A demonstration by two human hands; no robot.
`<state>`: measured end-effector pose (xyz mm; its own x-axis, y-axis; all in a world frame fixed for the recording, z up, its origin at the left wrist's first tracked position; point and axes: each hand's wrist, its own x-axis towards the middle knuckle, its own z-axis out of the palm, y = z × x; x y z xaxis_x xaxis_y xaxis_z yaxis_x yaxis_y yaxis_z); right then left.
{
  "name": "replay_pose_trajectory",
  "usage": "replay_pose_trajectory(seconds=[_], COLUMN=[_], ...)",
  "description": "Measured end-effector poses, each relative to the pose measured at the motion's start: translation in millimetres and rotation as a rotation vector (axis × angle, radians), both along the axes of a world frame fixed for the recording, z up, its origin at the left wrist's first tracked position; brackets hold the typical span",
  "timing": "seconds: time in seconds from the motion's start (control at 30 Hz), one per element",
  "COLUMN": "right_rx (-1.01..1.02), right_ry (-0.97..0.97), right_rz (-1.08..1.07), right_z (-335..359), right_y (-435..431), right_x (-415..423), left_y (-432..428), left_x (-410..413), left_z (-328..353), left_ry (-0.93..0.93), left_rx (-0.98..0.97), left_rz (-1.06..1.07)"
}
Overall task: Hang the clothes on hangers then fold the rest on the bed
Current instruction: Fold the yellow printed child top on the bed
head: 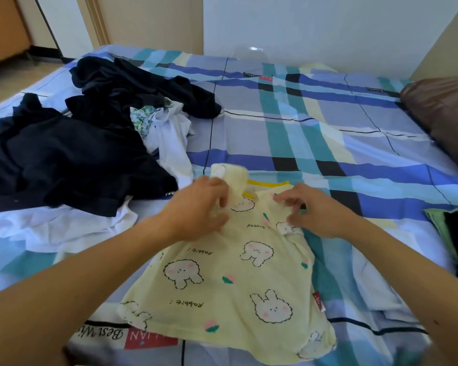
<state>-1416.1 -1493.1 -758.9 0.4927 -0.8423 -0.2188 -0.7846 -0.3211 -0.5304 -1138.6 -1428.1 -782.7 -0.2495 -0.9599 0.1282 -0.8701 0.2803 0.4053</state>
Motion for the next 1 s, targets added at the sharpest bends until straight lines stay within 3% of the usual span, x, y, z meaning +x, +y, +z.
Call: replay_pose_trajectory(seconds=[0.13, 0.3, 0.37, 0.47, 0.57, 0.77, 0.87, 1.0], right_rx=[0.032, -0.144, -0.006, 0.308, 0.448, -0.016, -0.106, -0.134], right_ry=[0.166, -0.001, -0.095, -0.236, -0.401, -0.729, -0.735, -0.507], right_rz=[0.067, -0.277, -0.435, -0.538, -0.542, -0.578, -0.460, -0.152], right_z=[-7.8, -14.9, -20.1, -27.0, -26.8, 9.8, 27.2, 45.0], right_y=[0.0, -17.3, -26.6, -34.7, -41.7, -53.0, -42.4, -5.5], right_x=[7.0, 4.7, 5.5, 9.6, 8.0, 2.8, -0.8, -11.3], left_y=[-0.9, -15.6, -34.5, -69.3, -90.9, -108.7, -90.2, -39.3], left_x=[-9.7, -5.8, -4.0, -1.8, 3.4, 7.1, 16.3, 21.1], left_z=[-13.0, -11.7, -10.4, -8.8, -5.9, 42.8, 65.9, 78.7], left_ry=[-0.145, 0.126, 0.198, 0.441, 0.610, 0.858, 0.720, 0.435], left_rx=[0.124, 0.028, 0.020, 0.382, 0.640, 0.352, 0.217, 0.095], left_rz=[-0.099, 0.126, 0.297, 0.545, 0.574, 0.321, 0.148, 0.061])
